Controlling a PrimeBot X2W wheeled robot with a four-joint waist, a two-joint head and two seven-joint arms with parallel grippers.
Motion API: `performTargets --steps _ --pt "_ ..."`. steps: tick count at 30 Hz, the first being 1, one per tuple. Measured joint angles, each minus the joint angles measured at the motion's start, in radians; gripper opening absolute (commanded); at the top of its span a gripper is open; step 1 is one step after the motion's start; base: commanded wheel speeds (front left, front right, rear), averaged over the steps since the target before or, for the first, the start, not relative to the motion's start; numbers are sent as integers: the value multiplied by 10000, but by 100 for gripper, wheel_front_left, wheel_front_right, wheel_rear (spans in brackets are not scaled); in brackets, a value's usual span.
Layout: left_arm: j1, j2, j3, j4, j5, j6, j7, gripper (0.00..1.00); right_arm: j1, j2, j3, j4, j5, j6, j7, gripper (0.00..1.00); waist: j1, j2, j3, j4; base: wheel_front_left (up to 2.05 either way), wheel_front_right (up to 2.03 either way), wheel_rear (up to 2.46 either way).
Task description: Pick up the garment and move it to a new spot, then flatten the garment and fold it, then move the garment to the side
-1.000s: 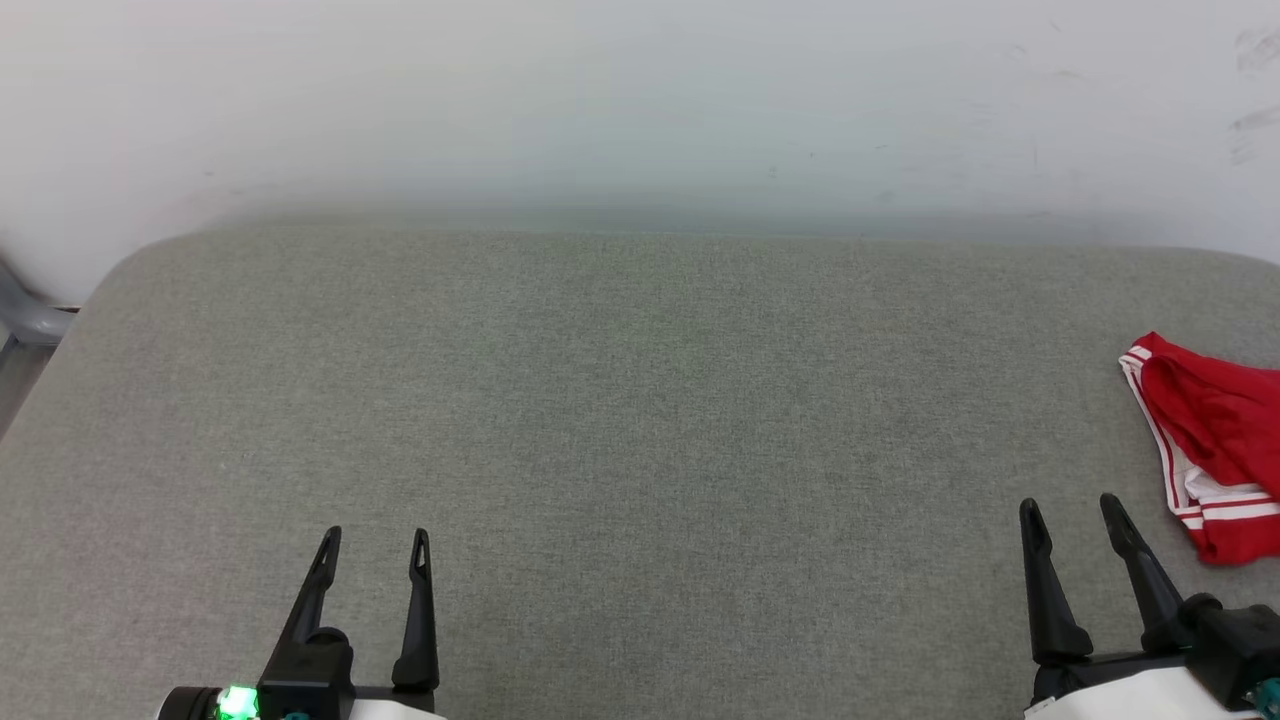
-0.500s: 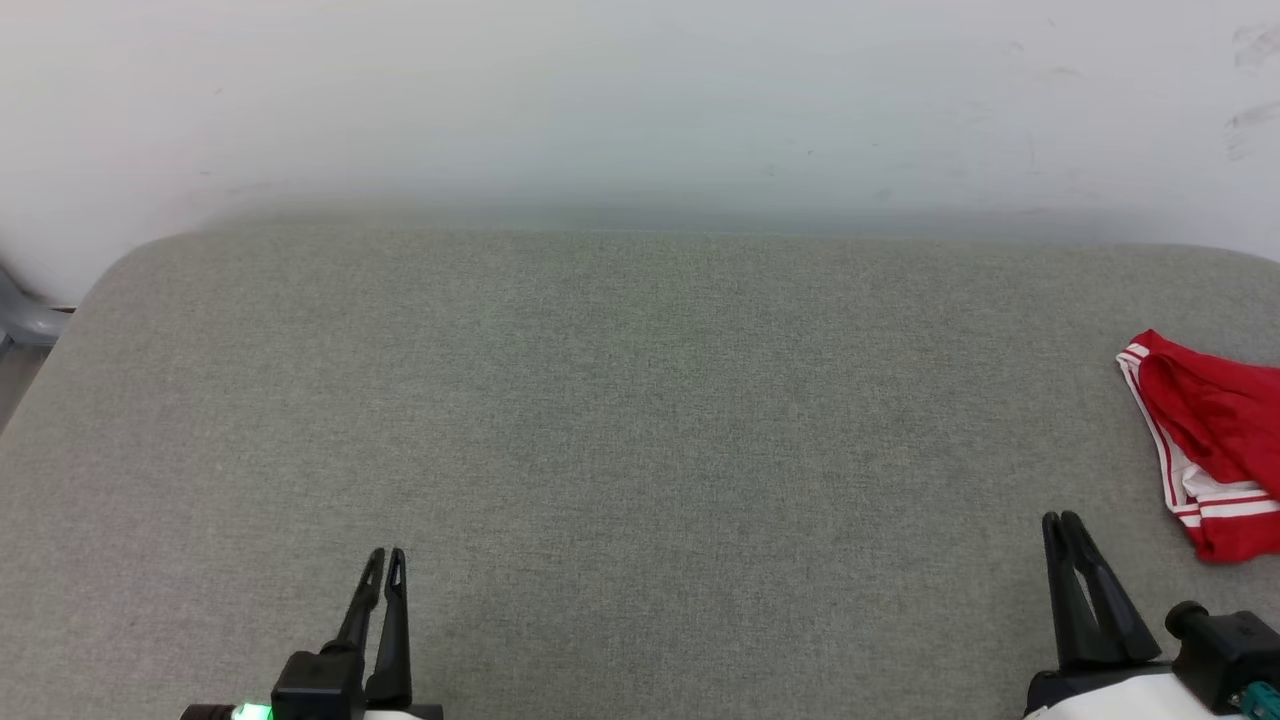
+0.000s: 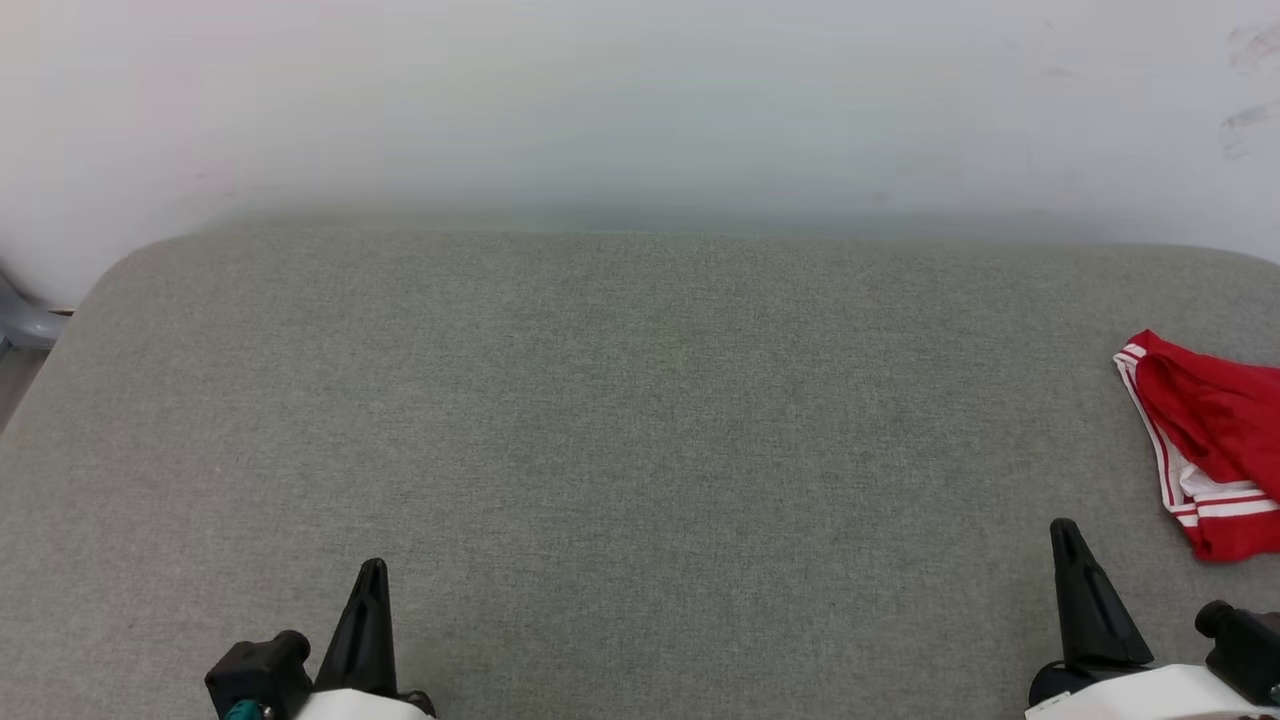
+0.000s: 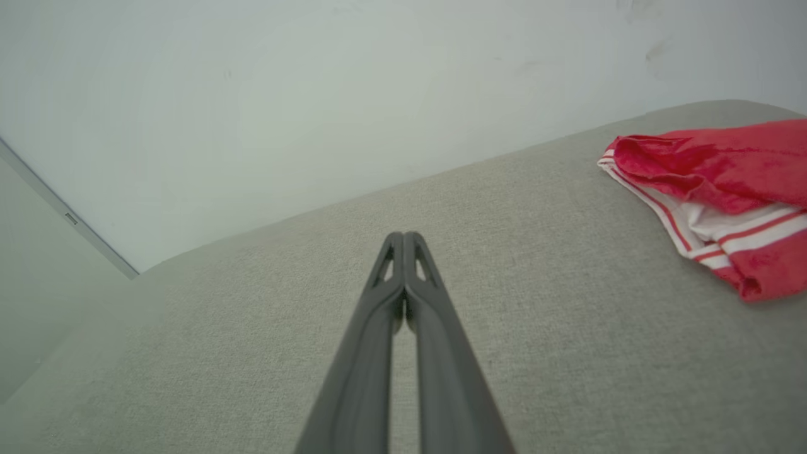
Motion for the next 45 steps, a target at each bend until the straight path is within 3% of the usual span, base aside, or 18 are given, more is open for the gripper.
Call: performTargets --steps 17,45 --pt "-577 0 314 493 -3413 -560 631 0 -460 -82 17 437 3158 0 600 0 0 0 -33 -45 0 0 0" --pt "-1169 -75 826 922 -7336 -1191 1501 0 -1069 -140 -54 961 6830 -4 1377 0 0 0 -82 -115 0 0 0"
